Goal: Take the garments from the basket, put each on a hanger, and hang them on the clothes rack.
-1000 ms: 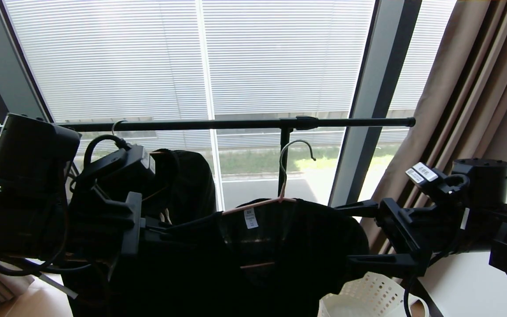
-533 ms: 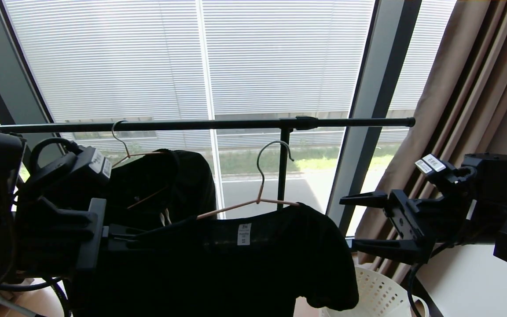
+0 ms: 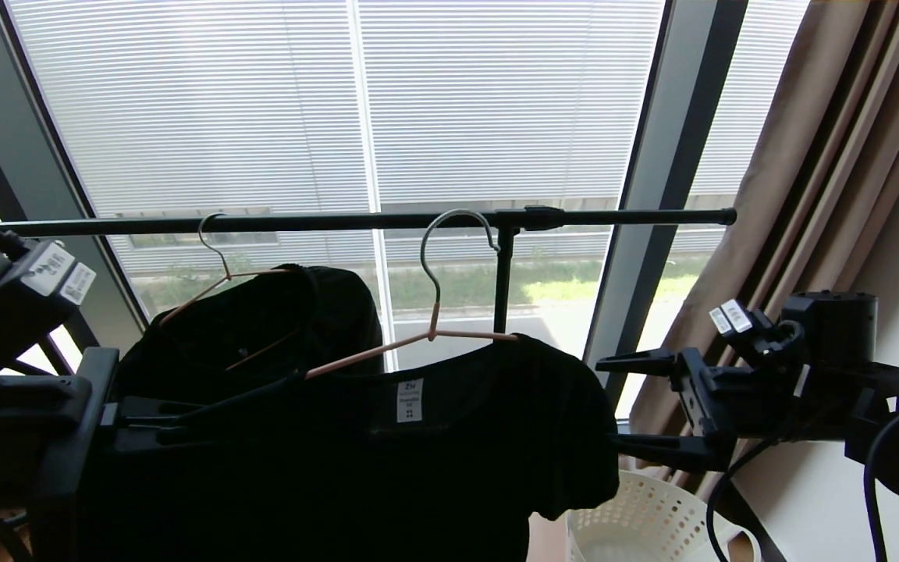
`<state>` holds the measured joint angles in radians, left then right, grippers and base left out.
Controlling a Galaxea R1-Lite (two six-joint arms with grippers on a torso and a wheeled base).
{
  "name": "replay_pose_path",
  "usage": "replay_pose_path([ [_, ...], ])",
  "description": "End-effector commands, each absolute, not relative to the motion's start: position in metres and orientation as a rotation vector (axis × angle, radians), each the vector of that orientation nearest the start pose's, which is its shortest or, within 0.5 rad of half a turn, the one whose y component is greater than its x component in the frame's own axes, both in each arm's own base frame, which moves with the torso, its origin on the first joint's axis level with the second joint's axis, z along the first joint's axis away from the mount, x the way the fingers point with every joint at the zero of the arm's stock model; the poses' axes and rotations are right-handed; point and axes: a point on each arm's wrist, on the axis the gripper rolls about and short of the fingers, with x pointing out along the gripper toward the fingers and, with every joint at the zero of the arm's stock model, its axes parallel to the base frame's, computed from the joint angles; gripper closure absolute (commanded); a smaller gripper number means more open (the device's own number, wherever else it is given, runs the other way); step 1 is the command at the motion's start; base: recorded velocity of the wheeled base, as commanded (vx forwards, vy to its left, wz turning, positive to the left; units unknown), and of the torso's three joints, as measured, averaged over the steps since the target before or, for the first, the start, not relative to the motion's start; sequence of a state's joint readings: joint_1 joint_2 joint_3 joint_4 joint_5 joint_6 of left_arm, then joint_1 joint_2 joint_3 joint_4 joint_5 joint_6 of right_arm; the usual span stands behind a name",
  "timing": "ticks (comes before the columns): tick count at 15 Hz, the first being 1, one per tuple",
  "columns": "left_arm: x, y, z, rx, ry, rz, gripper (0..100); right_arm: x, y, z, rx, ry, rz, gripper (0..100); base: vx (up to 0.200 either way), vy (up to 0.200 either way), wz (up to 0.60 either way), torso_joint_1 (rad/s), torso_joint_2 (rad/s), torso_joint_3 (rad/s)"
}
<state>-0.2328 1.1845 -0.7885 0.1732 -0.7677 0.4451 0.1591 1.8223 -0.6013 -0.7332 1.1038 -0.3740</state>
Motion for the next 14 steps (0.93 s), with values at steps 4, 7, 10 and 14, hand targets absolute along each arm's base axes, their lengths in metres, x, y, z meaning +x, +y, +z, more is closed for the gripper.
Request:
replay_pose_path([
  [4, 0.132, -0.047, 0.235, 0.220, 0.306, -1.057, 100, 0.286, 0.067, 0.089, -0.129, 0.262, 1.265, 0, 0.000, 0.000, 0.00, 0.000, 0.00, 0.000],
  [7, 0.128, -0.045, 0.233, 0.215, 0.308, -1.053, 100, 0.287, 0.067, 0.086, -0.128, 0.269, 1.265, 0, 0.000, 0.000, 0.00, 0.000, 0.00, 0.000],
  [10, 0.131, -0.046, 0.234, 0.219, 0.286, -1.050, 100, 0.291, 0.069, 0.076, -0.123, 0.307, 1.250, 0, 0.000, 0.000, 0.00, 0.000, 0.00, 0.000],
  [14, 0.133, -0.047, 0.235, 0.186, 0.269, -1.039, 100, 0.295, 0.069, 0.066, -0.170, 0.318, 1.220, 0, 0.000, 0.000, 0.00, 0.000, 0.00, 0.000],
])
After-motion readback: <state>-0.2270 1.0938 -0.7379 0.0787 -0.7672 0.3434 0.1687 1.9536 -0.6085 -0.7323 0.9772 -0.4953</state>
